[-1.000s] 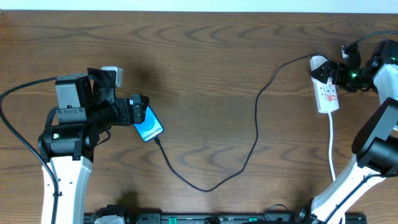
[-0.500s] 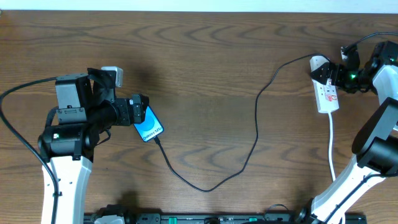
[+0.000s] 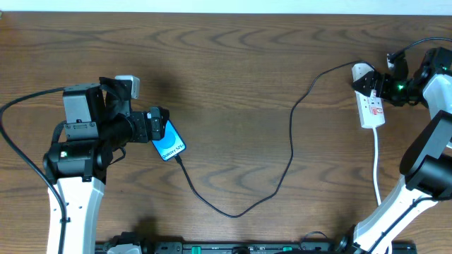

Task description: Plug charger to phone and switch on socket

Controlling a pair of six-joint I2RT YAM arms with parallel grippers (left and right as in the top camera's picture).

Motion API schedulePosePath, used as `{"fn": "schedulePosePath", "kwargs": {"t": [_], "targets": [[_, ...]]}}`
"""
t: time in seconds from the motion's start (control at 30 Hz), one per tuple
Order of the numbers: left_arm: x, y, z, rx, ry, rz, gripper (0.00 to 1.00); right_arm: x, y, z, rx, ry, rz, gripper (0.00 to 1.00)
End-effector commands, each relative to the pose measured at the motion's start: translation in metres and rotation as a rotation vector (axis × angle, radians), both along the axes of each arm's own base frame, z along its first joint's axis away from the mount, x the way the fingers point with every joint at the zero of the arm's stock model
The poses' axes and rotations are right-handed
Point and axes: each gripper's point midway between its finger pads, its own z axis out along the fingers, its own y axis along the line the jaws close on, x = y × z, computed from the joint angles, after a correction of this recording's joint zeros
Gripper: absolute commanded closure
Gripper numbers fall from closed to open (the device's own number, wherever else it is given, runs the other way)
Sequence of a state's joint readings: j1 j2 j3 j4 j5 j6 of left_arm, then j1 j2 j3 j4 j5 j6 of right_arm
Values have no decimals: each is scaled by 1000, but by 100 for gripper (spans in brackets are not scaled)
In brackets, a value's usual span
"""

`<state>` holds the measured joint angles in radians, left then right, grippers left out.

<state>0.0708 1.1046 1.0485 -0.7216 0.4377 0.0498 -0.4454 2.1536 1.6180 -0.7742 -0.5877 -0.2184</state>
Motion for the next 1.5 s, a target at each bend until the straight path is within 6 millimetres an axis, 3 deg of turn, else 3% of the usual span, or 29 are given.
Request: {"fn": "schedulePosePath", "kwargs": {"t": [0.0,0.63,1.07,1.47], "targets": [[0,1,-3,15,6,-1,5,-2,13,-12,39,25,17,1],[0,1,-3,15,6,-1,5,3,18,-6,93,3,4,1],[0,1,-3,15,6,-1,5,-10,24,-25,112,40,-3,1],[0,1,-3,15,6,-1,5,-16,29,-25,142,71,-11,1]]}}
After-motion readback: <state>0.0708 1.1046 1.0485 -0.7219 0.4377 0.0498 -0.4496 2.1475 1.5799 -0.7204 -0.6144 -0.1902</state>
